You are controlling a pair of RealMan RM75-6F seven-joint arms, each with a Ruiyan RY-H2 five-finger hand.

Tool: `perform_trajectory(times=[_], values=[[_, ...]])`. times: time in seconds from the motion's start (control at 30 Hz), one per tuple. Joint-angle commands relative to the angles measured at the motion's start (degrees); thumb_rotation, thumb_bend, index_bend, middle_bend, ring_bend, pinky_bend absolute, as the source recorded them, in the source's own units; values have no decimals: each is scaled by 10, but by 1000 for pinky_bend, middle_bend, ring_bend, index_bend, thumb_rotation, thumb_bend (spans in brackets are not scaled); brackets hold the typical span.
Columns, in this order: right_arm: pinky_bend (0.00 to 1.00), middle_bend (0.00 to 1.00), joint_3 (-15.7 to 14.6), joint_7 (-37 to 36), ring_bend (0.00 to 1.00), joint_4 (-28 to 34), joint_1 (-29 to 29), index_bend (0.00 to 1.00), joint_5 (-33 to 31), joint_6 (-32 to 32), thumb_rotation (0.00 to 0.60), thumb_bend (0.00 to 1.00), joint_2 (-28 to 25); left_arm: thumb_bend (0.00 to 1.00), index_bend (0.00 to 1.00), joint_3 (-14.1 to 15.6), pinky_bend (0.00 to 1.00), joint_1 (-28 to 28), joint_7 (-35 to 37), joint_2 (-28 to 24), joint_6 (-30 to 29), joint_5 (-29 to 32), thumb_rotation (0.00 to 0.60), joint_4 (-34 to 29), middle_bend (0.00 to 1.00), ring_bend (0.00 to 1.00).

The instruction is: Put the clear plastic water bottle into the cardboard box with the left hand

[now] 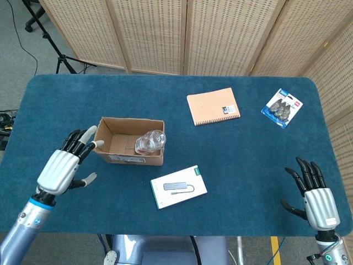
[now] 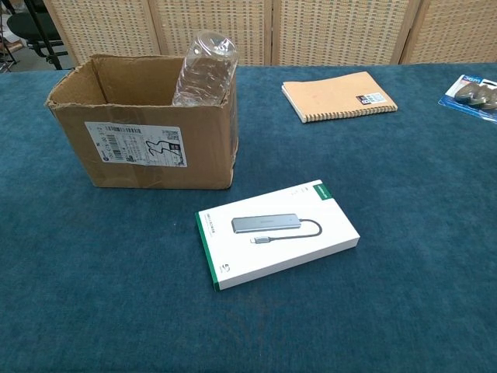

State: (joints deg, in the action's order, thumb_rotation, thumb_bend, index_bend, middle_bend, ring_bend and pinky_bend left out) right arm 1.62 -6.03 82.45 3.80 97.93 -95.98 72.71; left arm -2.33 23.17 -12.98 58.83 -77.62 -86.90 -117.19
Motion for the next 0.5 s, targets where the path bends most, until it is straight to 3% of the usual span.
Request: perform_trajectory(times=[0.03,0.23,0.5], values=[[0,0,1,0,0,0,0,177,-1,0,600,105,0,241,205,41,0,-45,-81,2,-34,-36,600,6,0,0],[0,0,1,0,0,1,0,176,-1,-2,600,105,-1,252,205,55,0,-80,-145,47,-58,-45,600,41,0,0],[0,0,0,0,0,-1,1,176,-1,1,600,106,0,278,205,73,0,-125,-148,90,-98,-65,600,95,0,0]])
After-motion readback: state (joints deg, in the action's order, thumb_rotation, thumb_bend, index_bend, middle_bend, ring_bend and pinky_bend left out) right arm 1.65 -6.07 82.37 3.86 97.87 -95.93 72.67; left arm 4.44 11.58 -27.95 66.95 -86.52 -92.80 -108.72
